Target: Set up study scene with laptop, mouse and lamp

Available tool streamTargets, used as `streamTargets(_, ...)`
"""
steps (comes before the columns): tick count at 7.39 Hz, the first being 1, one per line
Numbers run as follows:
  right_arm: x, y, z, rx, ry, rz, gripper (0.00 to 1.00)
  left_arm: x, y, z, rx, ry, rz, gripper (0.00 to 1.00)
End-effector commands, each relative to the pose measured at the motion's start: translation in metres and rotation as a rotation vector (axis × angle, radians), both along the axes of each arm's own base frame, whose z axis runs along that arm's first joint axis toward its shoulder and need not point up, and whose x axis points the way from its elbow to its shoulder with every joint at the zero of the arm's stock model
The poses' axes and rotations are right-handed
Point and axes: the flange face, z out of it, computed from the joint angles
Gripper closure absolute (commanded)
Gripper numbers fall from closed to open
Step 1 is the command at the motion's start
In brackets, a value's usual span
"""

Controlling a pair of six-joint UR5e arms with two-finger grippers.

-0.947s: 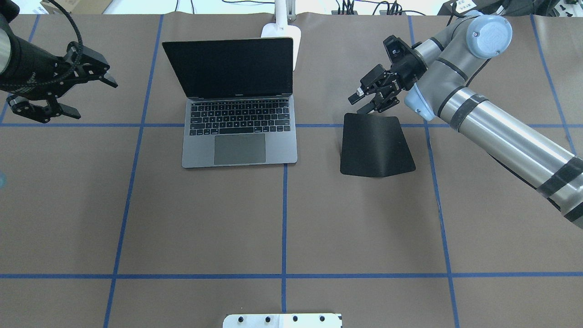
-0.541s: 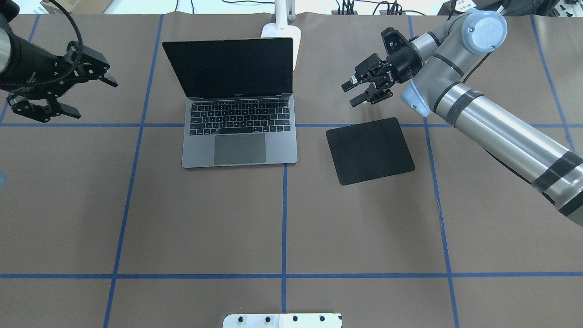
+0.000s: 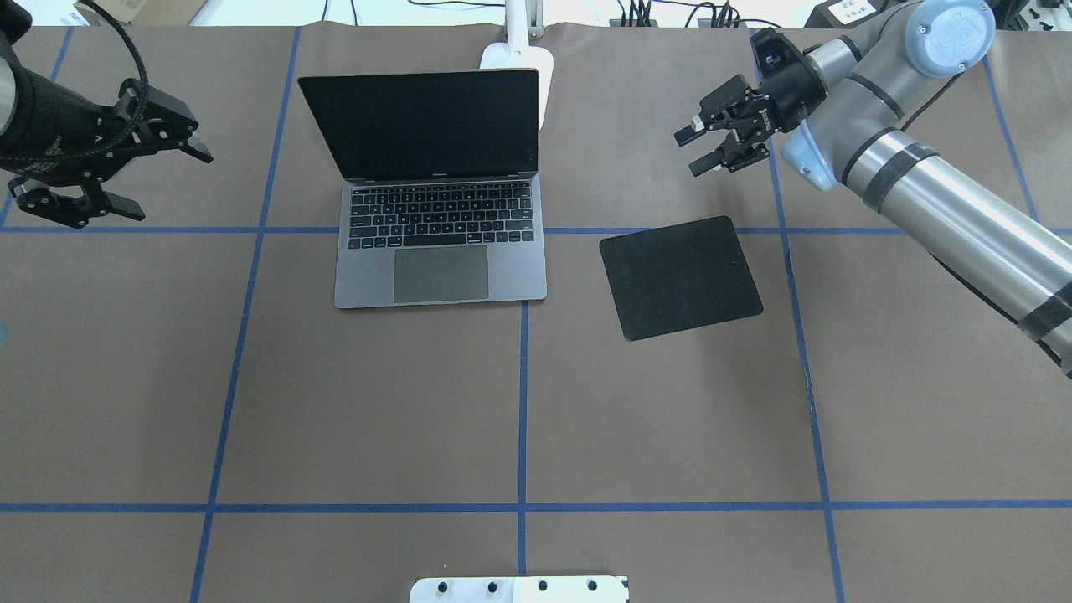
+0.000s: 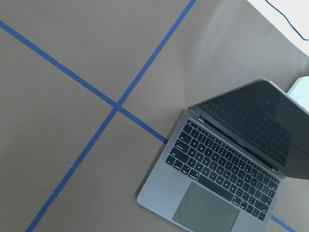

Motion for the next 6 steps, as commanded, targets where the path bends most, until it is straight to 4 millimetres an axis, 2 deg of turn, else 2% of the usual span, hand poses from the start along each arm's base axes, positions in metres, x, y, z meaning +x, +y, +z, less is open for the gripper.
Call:
streamTargets(1,0.068,0.014,0.024,-0.066,0.189,-0.090,0.31,0.000,0.000,0.001,-0.002,-0.001,0.000,0.05)
streamTargets(2,0.106,0.016,0.034,-0.055,0.312,-0.130,0.31,0.000,0.001,0.003,-0.004,-0.004,0.001,0.05)
streamTargets(4,0.175,0.025,0.048,0.071,0.540,-0.200,0.31,-0.006,0.008,0.024,-0.018,-0.026,0.007,0.05)
streamTargets(5,0.212,0.032,0.055,0.161,0.633,-0.204,0.30,-0.006,0.013,0.039,0.026,-0.062,0.061,0.02)
streamTargets(6,0.249,0.040,0.070,0.295,0.748,-0.199,0.28,-0.011,0.023,0.065,0.076,-0.115,0.132,0.01)
